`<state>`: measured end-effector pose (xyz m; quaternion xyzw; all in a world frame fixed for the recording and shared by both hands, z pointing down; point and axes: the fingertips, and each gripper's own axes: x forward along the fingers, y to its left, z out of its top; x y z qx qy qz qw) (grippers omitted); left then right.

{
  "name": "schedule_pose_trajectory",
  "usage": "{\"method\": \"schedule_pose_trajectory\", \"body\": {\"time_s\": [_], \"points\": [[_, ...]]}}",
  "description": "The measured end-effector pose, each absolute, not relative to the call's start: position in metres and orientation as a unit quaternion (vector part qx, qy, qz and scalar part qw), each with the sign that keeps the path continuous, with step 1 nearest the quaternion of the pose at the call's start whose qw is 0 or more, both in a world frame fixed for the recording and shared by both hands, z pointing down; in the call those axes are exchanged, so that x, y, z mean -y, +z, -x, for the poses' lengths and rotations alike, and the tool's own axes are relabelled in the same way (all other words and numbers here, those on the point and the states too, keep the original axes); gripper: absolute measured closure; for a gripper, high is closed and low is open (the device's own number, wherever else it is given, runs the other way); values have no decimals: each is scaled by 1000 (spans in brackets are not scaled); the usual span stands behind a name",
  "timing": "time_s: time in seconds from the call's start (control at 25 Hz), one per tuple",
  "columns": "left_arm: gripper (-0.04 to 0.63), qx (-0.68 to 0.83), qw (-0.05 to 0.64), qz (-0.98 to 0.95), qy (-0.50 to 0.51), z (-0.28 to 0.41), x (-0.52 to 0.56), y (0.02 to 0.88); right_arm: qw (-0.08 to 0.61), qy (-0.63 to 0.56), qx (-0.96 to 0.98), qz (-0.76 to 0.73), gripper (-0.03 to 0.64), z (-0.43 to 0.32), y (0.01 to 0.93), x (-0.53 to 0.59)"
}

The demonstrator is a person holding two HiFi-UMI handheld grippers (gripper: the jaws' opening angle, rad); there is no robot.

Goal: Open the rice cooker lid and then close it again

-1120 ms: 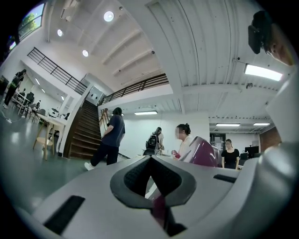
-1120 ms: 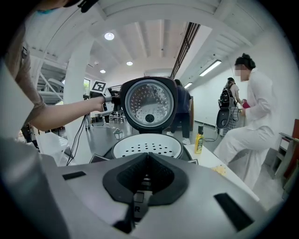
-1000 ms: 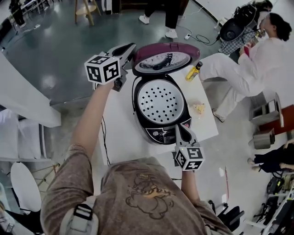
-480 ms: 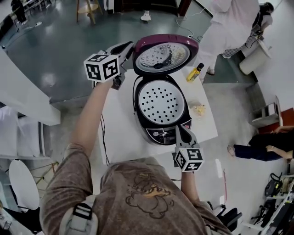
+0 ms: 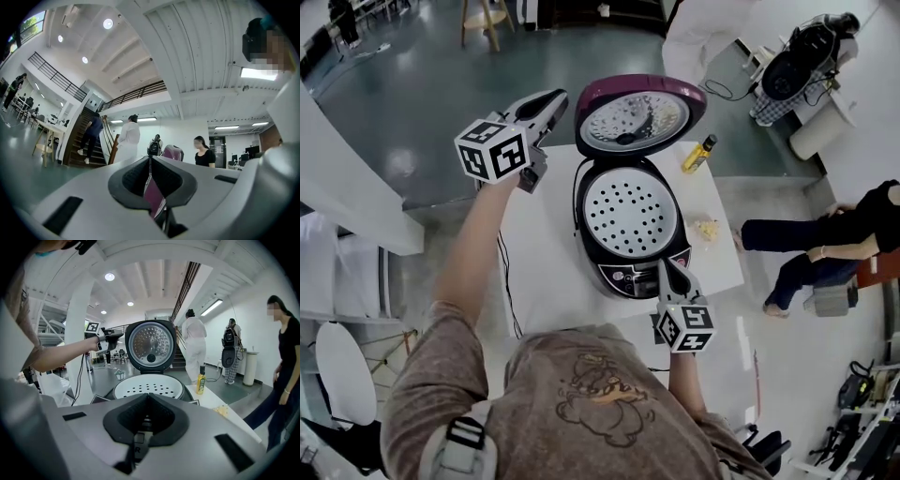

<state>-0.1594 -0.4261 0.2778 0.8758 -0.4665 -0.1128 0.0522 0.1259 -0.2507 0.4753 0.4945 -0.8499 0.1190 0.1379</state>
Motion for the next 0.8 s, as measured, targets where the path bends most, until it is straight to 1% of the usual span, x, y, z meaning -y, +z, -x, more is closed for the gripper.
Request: {"method": "schedule_pose_trajectory", "body": {"time_s": [0.24, 0.32, 0.52, 0.72, 0.8], "points": [[564, 438, 21, -892, -108, 151, 411, 264, 137, 119, 850, -494, 612, -125, 473, 250], [513, 430, 23, -895, -113, 150, 409, 263, 137, 119, 850, -494, 612, -125, 473, 249], [436, 412, 26, -903, -120, 145, 407, 263, 137, 118, 849, -496, 612, -125, 473, 250], [313, 392, 14, -913, -108, 134, 407, 262, 137, 116, 848, -499, 612, -126, 474, 250], [280, 387, 13, -916, -101, 129, 409, 263, 137, 115, 848, -499, 612, -126, 474, 250]]}}
